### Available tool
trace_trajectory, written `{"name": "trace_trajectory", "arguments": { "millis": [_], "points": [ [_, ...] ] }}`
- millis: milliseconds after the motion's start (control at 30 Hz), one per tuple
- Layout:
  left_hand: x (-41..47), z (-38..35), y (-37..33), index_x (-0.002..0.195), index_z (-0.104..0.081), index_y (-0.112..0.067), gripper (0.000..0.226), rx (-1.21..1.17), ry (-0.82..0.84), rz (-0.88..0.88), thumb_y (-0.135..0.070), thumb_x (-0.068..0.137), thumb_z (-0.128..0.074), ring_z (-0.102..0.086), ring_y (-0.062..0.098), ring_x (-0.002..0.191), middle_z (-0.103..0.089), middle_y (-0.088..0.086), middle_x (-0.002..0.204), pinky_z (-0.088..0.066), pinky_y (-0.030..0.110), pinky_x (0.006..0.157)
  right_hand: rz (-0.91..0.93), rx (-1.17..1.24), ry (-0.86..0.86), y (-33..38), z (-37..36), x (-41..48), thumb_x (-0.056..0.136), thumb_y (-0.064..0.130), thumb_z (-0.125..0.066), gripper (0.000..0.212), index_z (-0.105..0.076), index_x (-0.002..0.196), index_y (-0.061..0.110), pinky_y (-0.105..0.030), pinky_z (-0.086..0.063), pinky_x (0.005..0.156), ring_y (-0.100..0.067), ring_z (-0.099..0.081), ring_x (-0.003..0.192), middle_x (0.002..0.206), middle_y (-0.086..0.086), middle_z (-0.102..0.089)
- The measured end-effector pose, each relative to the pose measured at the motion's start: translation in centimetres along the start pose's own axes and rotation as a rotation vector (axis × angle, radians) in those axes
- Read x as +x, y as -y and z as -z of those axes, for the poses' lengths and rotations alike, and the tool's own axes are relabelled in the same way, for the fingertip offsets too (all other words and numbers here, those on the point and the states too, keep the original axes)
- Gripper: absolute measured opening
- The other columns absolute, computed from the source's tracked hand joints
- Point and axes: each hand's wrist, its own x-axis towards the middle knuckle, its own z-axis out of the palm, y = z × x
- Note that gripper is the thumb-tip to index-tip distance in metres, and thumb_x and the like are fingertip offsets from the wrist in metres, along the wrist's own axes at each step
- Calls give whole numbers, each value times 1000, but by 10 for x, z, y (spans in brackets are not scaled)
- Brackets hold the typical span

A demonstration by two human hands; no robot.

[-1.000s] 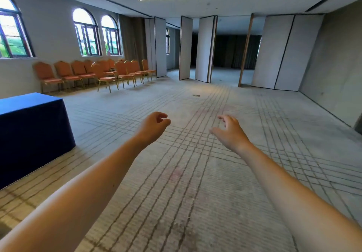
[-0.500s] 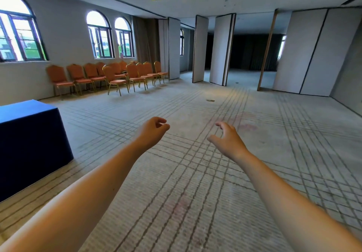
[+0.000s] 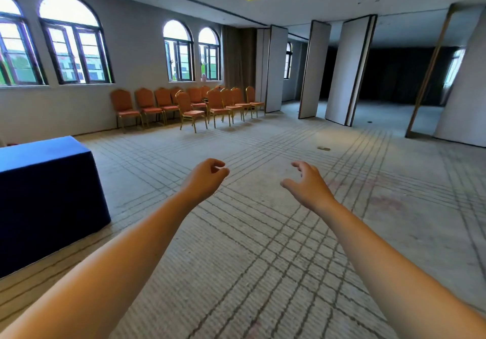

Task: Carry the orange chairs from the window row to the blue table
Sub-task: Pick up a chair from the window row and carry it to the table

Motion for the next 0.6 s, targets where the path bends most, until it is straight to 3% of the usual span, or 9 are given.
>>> {"name": "trace_trajectory", "arguments": {
  "millis": [300,600],
  "points": [
    [168,-51,46,121,-58,-22,37,-59,-19,109,-43,90,-57,-64,16,94,-66,-1,107,-51,40,90,0,4,114,-48,-44,190,92,37,-63,66,-36,149,18,-41,-40,102,-26,-39,137,153,-8,-31],
    [408,-66,109,128,-53,-21,41,-41,-19,70,-44,93,-53,-62,10,94,-63,-4,108,-49,28,80,26,-12,116,-58,-108,428,91,35,-64,65,-36,148,20,-44,-41,104,-26,-40,136,152,-8,-33]
  ]
}}
